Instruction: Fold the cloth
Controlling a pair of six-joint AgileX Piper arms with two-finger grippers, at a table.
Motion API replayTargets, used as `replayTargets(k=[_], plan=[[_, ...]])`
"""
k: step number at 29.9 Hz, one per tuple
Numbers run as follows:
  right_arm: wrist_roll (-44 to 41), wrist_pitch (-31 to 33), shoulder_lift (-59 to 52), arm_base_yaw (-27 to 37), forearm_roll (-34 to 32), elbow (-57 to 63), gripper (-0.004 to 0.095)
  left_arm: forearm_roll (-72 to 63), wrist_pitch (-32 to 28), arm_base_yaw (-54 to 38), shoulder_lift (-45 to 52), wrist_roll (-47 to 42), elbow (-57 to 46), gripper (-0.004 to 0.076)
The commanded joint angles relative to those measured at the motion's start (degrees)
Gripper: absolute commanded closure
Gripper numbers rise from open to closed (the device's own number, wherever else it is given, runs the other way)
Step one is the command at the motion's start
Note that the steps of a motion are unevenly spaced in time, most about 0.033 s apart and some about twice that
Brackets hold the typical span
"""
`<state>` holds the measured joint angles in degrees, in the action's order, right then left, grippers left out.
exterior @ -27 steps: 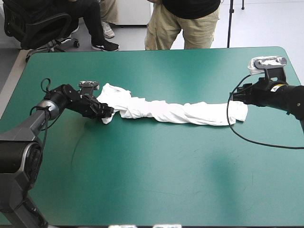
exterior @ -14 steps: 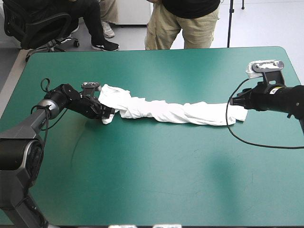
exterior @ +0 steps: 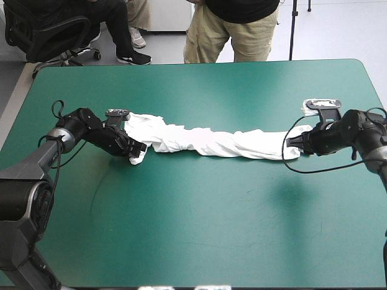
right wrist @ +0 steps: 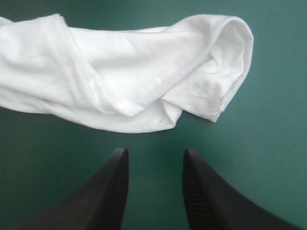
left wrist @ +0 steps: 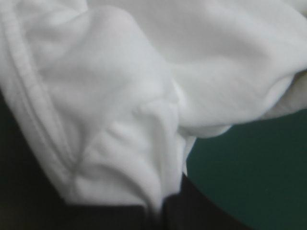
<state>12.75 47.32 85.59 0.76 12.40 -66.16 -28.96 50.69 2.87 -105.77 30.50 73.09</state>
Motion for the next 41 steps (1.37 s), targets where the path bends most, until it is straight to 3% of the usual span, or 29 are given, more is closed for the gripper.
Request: replayTargets(k=[1,10,19,22,24,25,27,35,41], plan=[[-2.11,-5.13,2.37,0.31,-3.02,-1.22,0.0542,0.39,2.51,0.47,2.56,-0.42,0.48,0.0733],[-2.85,-13.71,12.64,0.52,-4.86,-1.22,0.0542,0.32,1.49,0.47,2.56,-0.8,0.48,0.0733],[-2.74,-15.83,16.52,1.02,-5.07,-1.22,0.0546,0.1,0.01,0.47,2.56,-0.8,0.48,0.0733],[-2.61,-15.84,16.52,1.02,-5.52,-1.42,0.0643,0.1,0.01,0.47,2.56,-0.8,0.48,0.0733],[-2.61,-15.73,16.52,1.02,-6.89,-1.42,0.0797,0.31,-0.49,0.47,2.56,-0.8,0.48,0.0733],[-2.61,-15.72,16.52,1.02,-7.62,-1.42,0.0926,0.31,-0.73,0.47,2.56,-0.64,0.48,0.0733],[-2.77,-15.34,16.52,1.15,-7.81,-1.42,0.0918,0.31,-1.39,0.47,2.67,-0.37,0.48,0.0733],[-2.92,-10.47,7.78,1.3,-5.71,-1.42,0.0923,0.81,0.43,0.47,8.56,-0.26,0.48,0.0733],[-0.53,-4.11,-7.15,1.3,-1.46,-1.42,0.0923,0.81,10.14,0.47,17.09,-0.75,0.48,0.0733]])
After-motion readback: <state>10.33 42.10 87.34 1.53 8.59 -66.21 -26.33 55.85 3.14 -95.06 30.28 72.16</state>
